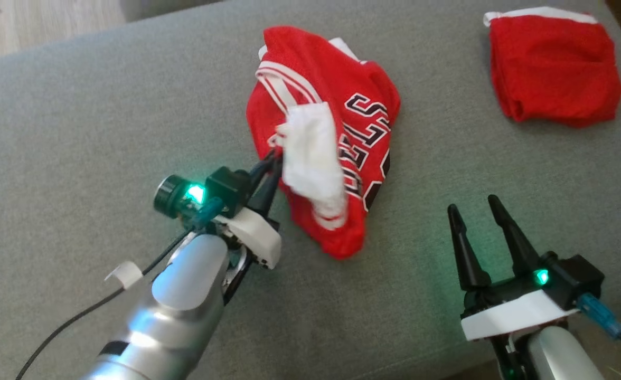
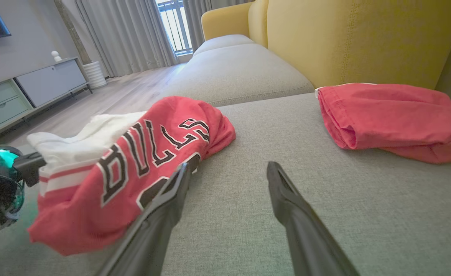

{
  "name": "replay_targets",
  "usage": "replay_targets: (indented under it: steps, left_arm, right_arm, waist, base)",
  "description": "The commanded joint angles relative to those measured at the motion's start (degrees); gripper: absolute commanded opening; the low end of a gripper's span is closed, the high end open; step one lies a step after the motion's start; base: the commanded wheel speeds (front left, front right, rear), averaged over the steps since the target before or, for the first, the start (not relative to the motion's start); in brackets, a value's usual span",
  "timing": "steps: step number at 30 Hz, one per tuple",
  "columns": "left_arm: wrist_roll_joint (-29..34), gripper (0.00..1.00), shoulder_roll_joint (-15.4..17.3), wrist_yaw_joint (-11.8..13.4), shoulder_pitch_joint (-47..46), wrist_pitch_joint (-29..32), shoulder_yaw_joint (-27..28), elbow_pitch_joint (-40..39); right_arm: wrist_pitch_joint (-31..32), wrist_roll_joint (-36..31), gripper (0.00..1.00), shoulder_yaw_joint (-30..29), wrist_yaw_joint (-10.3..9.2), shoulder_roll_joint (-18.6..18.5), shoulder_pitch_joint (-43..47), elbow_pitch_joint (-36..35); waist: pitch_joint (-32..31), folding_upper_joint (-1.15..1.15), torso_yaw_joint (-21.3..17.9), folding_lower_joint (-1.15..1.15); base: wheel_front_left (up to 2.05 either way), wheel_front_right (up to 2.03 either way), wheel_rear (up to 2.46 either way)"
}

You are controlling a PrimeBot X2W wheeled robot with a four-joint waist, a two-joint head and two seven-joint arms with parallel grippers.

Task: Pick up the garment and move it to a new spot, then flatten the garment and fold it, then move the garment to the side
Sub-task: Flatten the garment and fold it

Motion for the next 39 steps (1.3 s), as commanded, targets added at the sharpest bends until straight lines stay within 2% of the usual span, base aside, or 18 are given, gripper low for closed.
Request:
replay_targets:
  steps: [1,5,8,15,20,24,28,33,39]
  left_arm:
    - [0.71,0.00,0.41,-0.28,-3.03,-0.55,0.80,-2.68]
    - [0.72,0.00,0.49,-0.71,-5.58,-0.55,-0.16,-7.21]
    - [-0.91,0.00,0.71,-0.83,-9.41,-0.21,-2.84,-9.55]
    - [-7.31,0.00,2.82,-0.86,-26.45,6.41,-9.26,-13.90]
    - [-7.80,0.00,3.44,-0.66,-38.19,7.05,-7.71,-10.82]
    - [-8.11,0.00,3.89,0.89,-40.48,7.06,-6.17,-7.77]
    - [-9.46,0.00,6.49,3.70,-34.11,6.96,-5.23,-4.90]
    - [-13.47,0.00,9.95,4.82,-18.74,5.85,-4.35,-5.40]
    - [-18.94,0.00,13.87,6.59,0.20,2.97,-2.09,-9.67]
  right_arm:
    - [-0.37,0.20,1.00,1.37,-0.05,0.16,-1.07,-1.30]
    - [-0.37,0.47,1.00,2.16,-0.05,0.86,-0.54,-0.82]
    - [-0.37,0.65,1.00,2.95,-0.05,1.40,-0.26,-0.68]
    - [-0.37,1.10,1.00,4.39,-0.05,2.45,0.13,-1.02]
    - [-0.37,0.99,1.00,4.29,-0.05,2.74,0.76,-1.26]
    - [-0.37,0.76,1.00,3.74,-0.05,2.74,1.24,-1.57]
    - [-0.37,0.42,1.00,2.52,-0.05,2.56,2.31,-2.45]
    - [-0.37,0.18,1.00,0.73,-0.05,2.35,3.67,-3.19]
    - [-0.37,-0.27,1.00,-0.55,-0.05,1.99,4.78,-3.64]
  waist:
    - [-1.59,0.00,-0.39,0.00]
    - [-4.96,0.00,-1.70,0.00]
    - [-7.15,0.00,-3.34,0.00]
    - [-9.98,0.00,-7.53,0.00]
    - [-11.07,0.00,-8.12,0.00]
    - [-11.82,0.00,-7.40,0.00]
    - [-12.07,0.00,-3.95,0.00]
    - [-11.47,0.00,0.65,0.00]
    - [-10.85,0.00,4.71,0.00]
  base:
    - [0.00,0.00,0.00]
    - [0.00,0.00,0.00]
    - [0.00,0.00,0.00]
    - [0.00,0.00,0.00]
    - [0.00,0.00,0.00]
    - [0.00,0.00,0.00]
    - [0.00,0.00,0.00]
    - [0.00,0.00,0.00]
    - [0.00,0.00,0.00]
